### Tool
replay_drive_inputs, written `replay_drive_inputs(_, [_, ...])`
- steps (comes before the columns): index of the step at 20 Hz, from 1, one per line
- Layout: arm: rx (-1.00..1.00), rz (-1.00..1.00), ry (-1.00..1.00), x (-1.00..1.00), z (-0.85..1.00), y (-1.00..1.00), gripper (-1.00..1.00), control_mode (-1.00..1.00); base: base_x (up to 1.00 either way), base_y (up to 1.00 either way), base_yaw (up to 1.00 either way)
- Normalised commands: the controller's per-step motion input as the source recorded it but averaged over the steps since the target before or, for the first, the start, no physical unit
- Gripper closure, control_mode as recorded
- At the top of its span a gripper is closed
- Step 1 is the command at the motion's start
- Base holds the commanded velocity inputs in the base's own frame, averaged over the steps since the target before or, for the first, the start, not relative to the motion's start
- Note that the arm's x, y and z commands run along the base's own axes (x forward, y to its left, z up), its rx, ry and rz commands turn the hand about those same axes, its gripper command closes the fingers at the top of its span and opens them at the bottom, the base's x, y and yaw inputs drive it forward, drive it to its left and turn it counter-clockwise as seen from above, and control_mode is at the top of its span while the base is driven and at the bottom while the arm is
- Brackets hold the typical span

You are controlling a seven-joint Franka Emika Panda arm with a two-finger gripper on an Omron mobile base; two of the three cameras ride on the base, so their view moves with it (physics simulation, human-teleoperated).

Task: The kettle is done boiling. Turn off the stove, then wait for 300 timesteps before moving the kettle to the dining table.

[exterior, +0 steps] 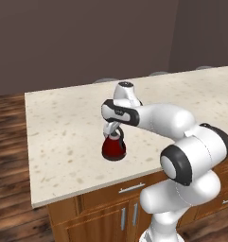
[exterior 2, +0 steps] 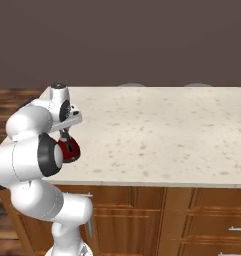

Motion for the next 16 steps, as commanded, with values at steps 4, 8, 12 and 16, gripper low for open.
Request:
replay_drive_inputs(4, [0.00,0.00,0.00,0.05,-0.11,0.00,1.00,-1.00,0.00,0.00,0.00])
replay_drive_inputs(8, [0.00,0.00,0.00,0.03,-0.12,0.00,1.00,-1.00,0.00,0.00,0.00])
replay_drive_inputs(12, [0.00,0.00,0.00,0.03,-0.13,0.00,1.00,-1.00,0.00,0.00,0.00])
replay_drive_inputs(16, [0.00,0.00,0.00,0.04,-0.12,0.00,1.00,-1.00,0.00,0.00,0.00])
